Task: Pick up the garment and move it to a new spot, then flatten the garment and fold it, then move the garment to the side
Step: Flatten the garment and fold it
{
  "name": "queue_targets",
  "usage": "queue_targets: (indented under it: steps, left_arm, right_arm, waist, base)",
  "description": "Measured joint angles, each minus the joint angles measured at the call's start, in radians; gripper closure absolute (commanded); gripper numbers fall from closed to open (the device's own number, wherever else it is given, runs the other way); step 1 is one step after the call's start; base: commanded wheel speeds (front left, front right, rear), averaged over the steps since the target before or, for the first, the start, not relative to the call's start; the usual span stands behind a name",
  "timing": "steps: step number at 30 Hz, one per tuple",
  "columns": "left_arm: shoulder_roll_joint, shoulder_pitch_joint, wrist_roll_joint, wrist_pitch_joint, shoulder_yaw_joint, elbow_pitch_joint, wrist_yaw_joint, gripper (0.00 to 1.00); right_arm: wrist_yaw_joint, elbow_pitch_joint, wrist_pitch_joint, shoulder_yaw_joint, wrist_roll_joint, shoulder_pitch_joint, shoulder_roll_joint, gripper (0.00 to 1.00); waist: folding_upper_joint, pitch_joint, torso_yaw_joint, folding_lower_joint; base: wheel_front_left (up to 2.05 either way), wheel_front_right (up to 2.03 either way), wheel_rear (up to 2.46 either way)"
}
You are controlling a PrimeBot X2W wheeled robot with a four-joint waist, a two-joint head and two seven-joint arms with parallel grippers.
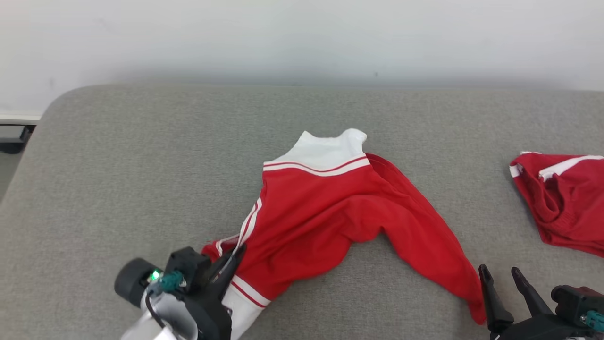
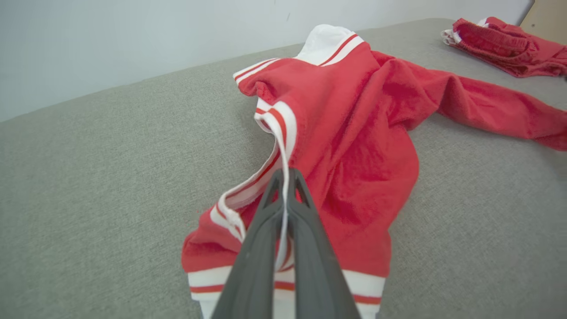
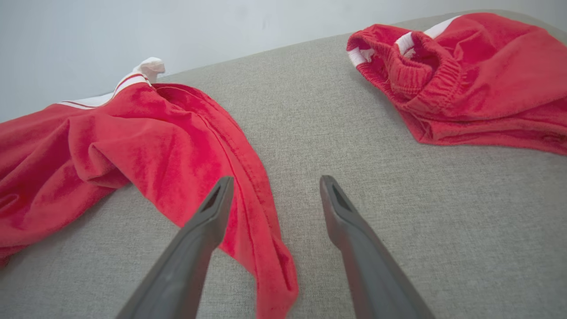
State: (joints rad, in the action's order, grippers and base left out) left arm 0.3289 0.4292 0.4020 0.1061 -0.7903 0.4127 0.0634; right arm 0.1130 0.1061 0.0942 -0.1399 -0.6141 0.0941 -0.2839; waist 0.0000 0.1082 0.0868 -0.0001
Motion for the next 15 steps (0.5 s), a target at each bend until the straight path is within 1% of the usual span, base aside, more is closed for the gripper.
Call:
queue_targets:
  steps: [5,6,7,9,15]
  left_arm:
    - [0.012,-0.115,0.023,-0.01,-0.003,-0.041,-0.024,1.0]
    - [0.013,-0.136,0.042,-0.01,0.0,-0.041,-0.028,1.0]
    - [0.012,-0.148,0.062,-0.017,-0.001,-0.035,-0.028,1.0]
    - [0.012,-0.164,0.065,-0.034,-0.006,-0.03,-0.029,1.0]
    - [-0.012,-0.195,0.105,-0.065,-0.014,-0.003,-0.028,1.0]
  right_arm:
    - [-0.011,0.014,-0.002,-0.022,0.0,-0.002,0.006,0.0]
    - [-0.013,0.016,-0.003,-0.023,0.0,-0.002,0.008,0.0]
    - [-0.013,0.02,-0.003,-0.023,0.0,-0.001,0.009,0.0]
    - [-0.016,0.025,-0.006,-0.029,0.0,-0.001,0.009,0.0]
    - [-0.021,0.042,-0.015,-0.036,0.0,-0.001,0.009,0.0]
  waist:
    - [0.0,-0.019,0.019,-0.0001]
    - [0.0,-0.021,0.02,-0.0001]
    - [0.0,-0.023,0.021,0.0]
    - [0.0,-0.028,0.022,0.0]
    - [0.0,-0.036,0.017,0.0001]
  base:
    - [0.0,0.0,0.0]
    - [0.0,0.0,0.0]
    - [0.0,0.0,0.0]
    - [0.0,0.0,0.0]
    - [0.0,0.0,0.0]
